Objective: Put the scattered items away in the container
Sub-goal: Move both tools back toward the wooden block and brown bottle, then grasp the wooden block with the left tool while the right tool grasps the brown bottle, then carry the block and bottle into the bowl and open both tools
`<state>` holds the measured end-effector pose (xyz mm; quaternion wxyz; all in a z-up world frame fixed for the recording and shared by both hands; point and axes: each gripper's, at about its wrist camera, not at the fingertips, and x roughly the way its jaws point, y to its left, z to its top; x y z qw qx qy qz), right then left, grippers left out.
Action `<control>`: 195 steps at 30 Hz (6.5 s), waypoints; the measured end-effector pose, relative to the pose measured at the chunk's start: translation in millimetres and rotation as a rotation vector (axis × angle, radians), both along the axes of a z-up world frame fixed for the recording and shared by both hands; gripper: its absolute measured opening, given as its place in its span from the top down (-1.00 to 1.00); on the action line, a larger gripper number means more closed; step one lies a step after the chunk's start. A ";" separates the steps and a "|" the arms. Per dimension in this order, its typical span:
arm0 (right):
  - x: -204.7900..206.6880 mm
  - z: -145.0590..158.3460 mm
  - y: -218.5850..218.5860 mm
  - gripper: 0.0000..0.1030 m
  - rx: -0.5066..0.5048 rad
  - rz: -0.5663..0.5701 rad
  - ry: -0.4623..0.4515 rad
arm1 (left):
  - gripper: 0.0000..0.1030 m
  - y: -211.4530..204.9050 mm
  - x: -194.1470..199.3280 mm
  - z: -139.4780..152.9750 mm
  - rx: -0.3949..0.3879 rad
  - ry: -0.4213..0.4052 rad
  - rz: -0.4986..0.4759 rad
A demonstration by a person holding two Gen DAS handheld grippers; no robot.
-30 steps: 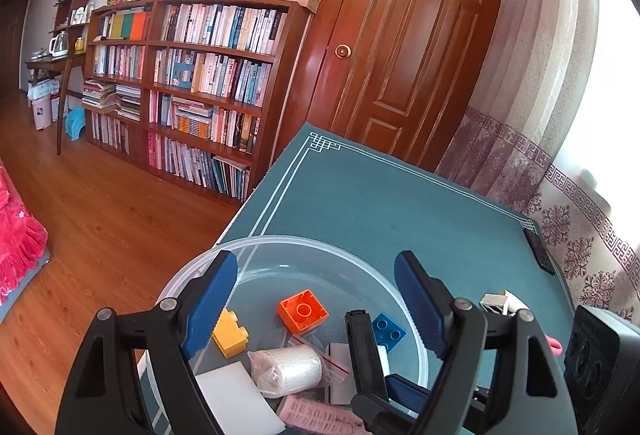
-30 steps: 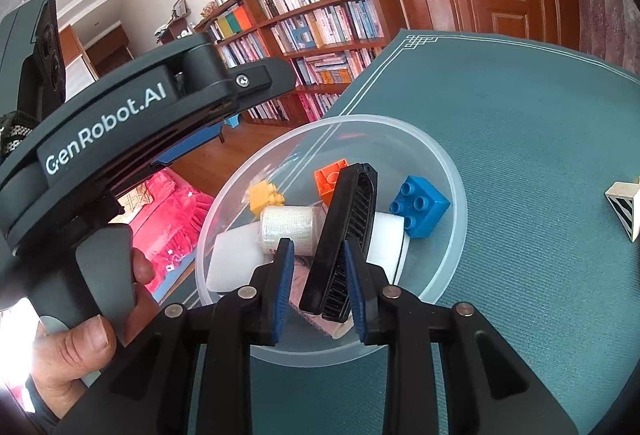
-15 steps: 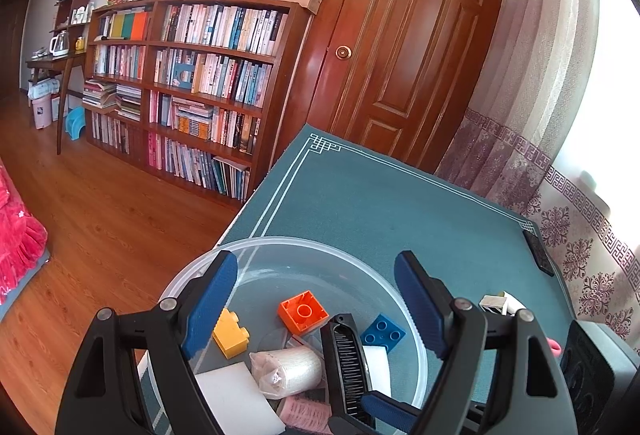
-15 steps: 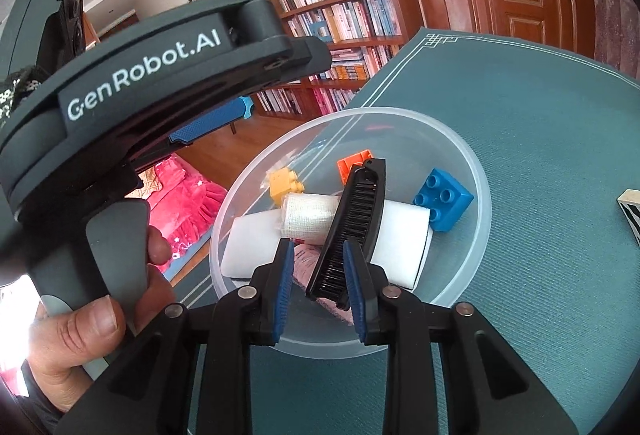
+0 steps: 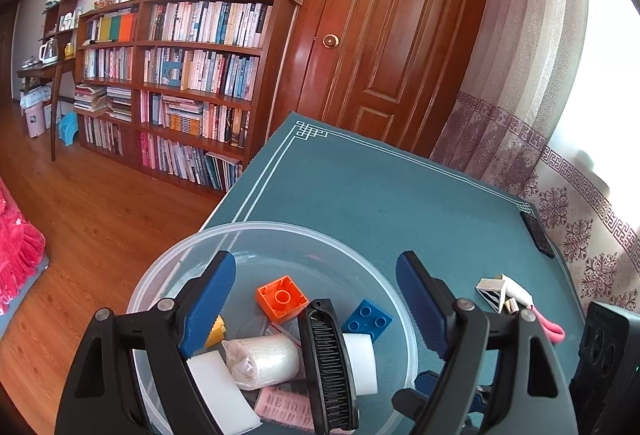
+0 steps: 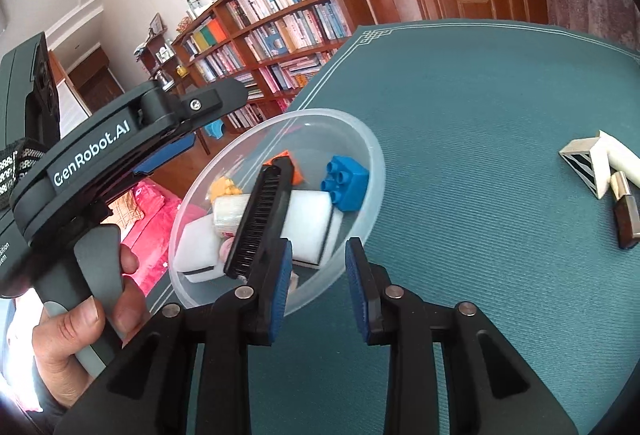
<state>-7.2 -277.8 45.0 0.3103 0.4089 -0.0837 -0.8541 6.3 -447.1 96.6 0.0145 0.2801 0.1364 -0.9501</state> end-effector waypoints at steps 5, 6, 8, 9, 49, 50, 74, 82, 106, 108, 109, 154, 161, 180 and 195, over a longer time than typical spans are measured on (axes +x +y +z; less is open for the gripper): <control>-0.4 3.0 28.1 0.30 -0.014 -0.064 0.005 | -0.67 17.4 -0.2 -4.0 -0.021 -0.013 -0.033; 0.0 2.3 36.0 0.30 -0.013 -0.075 0.008 | -0.67 20.5 0.0 -4.5 -0.023 -0.014 -0.039; 0.6 1.8 48.7 0.30 -0.005 -0.101 0.011 | -0.67 26.7 -0.2 -5.5 -0.027 -0.018 -0.052; 0.6 0.7 55.5 0.30 -0.002 -0.117 0.011 | -0.67 29.9 -0.5 -6.1 -0.030 -0.020 -0.059; -64.7 -29.3 181.3 0.30 0.137 -0.397 -0.025 | -0.69 167.0 -35.5 -15.3 -0.143 -0.110 -0.305; -66.6 -29.5 180.2 0.30 0.144 -0.396 -0.021 | -0.69 168.5 -36.9 -16.3 -0.144 -0.112 -0.306; -61.5 -34.0 204.6 0.52 0.184 -0.410 -0.002 | -0.69 220.5 -76.5 -40.4 -0.153 -0.194 -0.378; -61.5 -36.0 214.3 0.52 0.116 -0.407 -0.022 | -0.69 238.9 -96.9 -52.6 -0.183 -0.225 -0.365; -60.4 -37.8 211.0 0.52 0.134 -0.411 -0.001 | -0.73 237.0 -113.8 -66.8 -0.191 -0.269 -0.298; -60.2 -37.6 210.6 0.52 0.135 -0.412 -0.001 | -0.74 231.9 -111.6 -66.6 -0.185 -0.271 -0.284; -59.9 -37.5 210.5 0.52 0.135 -0.413 -0.002 | -0.74 229.3 -110.6 -66.6 -0.182 -0.272 -0.276; -59.7 -32.5 216.4 0.54 0.000 -0.373 0.017 | 0.36 221.0 -83.1 -51.2 -0.202 -0.194 -0.301; -57.7 -30.3 211.9 0.54 0.010 -0.375 0.034 | 0.36 206.0 -66.1 -39.4 -0.188 -0.171 -0.284; -44.7 -29.8 196.8 0.54 0.059 -0.382 0.032 | 0.36 122.5 -23.3 -18.0 -0.157 -0.111 -0.144; -24.5 -2.6 114.8 0.54 0.021 -0.233 0.057 | 0.36 48.7 -0.9 -14.2 -0.121 -0.083 -0.018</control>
